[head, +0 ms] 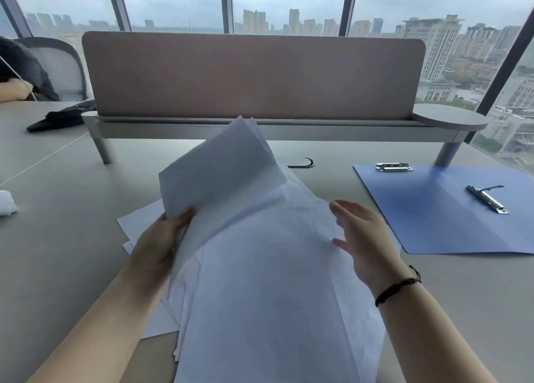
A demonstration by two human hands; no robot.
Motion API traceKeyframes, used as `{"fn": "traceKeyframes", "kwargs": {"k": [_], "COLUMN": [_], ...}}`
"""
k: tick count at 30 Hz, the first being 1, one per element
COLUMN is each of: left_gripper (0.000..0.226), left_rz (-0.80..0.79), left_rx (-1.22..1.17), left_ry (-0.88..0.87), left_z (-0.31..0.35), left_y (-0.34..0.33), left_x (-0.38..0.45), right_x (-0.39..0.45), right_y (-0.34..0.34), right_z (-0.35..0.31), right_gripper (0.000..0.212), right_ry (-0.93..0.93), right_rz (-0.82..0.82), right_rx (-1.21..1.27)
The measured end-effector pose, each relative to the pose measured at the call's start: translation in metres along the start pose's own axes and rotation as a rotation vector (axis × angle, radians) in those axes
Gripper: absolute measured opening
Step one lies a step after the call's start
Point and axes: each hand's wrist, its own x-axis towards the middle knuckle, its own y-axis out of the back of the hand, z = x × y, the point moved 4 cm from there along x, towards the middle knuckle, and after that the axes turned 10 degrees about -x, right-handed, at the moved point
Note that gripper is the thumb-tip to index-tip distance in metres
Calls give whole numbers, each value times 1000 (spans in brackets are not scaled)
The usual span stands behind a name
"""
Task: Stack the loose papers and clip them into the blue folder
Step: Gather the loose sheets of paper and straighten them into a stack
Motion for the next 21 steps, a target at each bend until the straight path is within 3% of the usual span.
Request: {"fn": "traceKeyframes", "kwargs": {"k": [2,3,6,8,11,13,15,17,21], "left_gripper": [78,75,6,15,44,41,31,28,28], "left_rz": [35,41,28,54,29,31,3,-29,-31], "left_rx": [-171,-167,-59,56,163,187,205,222,289], "left_ry": [53,77,98,72,29,19,34,52,27], "left_z": [-2,-4,-9,-10,-9,-9,-8,-7,-3], "left_y": [3,1,-1,3,6,7,5,2,-5], "left_x": [2,1,1,6,6,7,5,1,-4], "right_x": [3,3,0,0,-9,-11,-10,-11,-14], "right_y": [-2,-6,-16,-22,-31,-34,-35,-32,-24], "right_z": [8,10,16,18,18,16,13,8,2], "right_gripper": [33,36,49,54,39,13,22,22,17], "right_ry": [-140,-187,-218,-169,-43,113,278,324,201], "right_rz": [-65,-100,-160,-207,-302,-284,-196,-148,-134], "right_rx": [149,207,278,258,-8,-307,-509,-424,-13]}}
